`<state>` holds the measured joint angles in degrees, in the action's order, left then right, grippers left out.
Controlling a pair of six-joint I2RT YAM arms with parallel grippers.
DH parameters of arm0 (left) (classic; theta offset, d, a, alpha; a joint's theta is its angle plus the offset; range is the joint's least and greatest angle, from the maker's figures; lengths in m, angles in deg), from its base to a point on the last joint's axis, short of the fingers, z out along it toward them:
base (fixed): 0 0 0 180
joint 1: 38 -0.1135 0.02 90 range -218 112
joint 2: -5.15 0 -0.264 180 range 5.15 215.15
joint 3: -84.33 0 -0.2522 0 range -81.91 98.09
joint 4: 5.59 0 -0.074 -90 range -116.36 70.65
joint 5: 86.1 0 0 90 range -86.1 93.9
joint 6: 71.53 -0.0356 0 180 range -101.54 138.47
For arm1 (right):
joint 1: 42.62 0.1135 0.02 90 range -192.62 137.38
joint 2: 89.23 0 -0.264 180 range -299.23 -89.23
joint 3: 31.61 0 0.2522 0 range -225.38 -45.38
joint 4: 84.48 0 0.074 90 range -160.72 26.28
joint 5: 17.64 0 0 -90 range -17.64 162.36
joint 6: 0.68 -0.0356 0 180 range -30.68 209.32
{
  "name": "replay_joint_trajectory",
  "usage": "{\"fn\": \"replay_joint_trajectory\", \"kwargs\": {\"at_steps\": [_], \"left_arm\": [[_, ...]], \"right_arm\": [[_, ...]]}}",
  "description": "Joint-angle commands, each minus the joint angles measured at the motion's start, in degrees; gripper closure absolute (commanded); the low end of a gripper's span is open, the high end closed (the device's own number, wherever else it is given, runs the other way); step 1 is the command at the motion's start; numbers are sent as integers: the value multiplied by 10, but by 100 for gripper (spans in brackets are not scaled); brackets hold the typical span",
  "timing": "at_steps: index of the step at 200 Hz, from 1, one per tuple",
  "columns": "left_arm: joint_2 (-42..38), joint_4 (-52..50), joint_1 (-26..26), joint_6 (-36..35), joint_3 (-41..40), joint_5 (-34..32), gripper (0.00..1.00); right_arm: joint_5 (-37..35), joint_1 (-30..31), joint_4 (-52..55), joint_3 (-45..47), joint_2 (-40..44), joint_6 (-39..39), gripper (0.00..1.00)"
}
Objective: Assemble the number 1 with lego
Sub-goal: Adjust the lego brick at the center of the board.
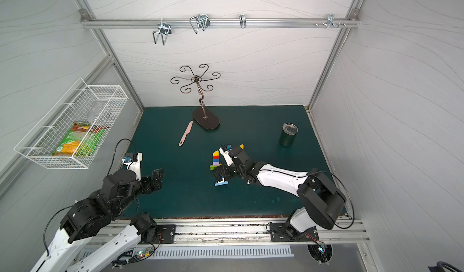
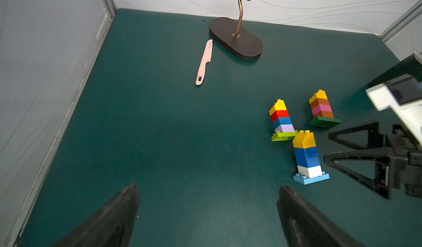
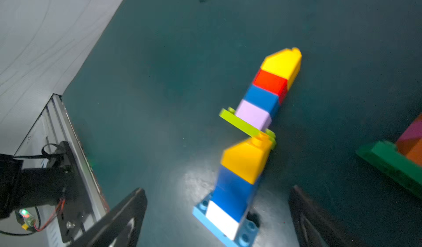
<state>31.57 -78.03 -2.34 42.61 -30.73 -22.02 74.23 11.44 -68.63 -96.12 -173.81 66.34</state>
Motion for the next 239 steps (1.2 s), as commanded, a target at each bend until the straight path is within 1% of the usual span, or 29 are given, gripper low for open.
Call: {"fn": "replay_joint_trajectory", "kwargs": {"at_steps": [1, 9, 16, 29, 36, 52, 67, 138, 167, 215, 239], "left_arm": [[-1, 21, -2, -3, 5, 3, 0], [-2, 21, -2, -3, 5, 2, 0], [-5, 21, -2, -3, 5, 2, 0], [-7, 21, -2, -3, 4, 2, 0], [-8, 21, -2, -3, 4, 2, 1], [-10, 21, -2, -3, 5, 2, 0], [-14, 21, -2, -2, 4, 2, 0], [-19, 21, -2, -2, 4, 1, 0], [-19, 21, -2, -2, 4, 0, 0], [-19, 21, -2, -2, 5, 1, 0], [-19, 21, -2, -2, 4, 0, 0]], "right_arm": [[-186, 40, 265, -110, -15, -77, 1], [-211, 47, 344, -157, -40, -114, 3], [-220, 51, 397, -189, -61, -141, 4], [-220, 65, 431, -210, -83, -165, 3], [-210, 70, 421, -204, -85, -170, 2], [-164, 71, 385, -181, -84, -187, 1], [-150, 71, 377, -178, -97, -196, 1], [-138, 74, 352, -210, -168, -200, 2], [-136, 73, 351, -232, -202, -194, 8], [-141, 69, 363, -263, -231, -198, 18], [-137, 64, 363, -270, -245, -197, 26]]}}
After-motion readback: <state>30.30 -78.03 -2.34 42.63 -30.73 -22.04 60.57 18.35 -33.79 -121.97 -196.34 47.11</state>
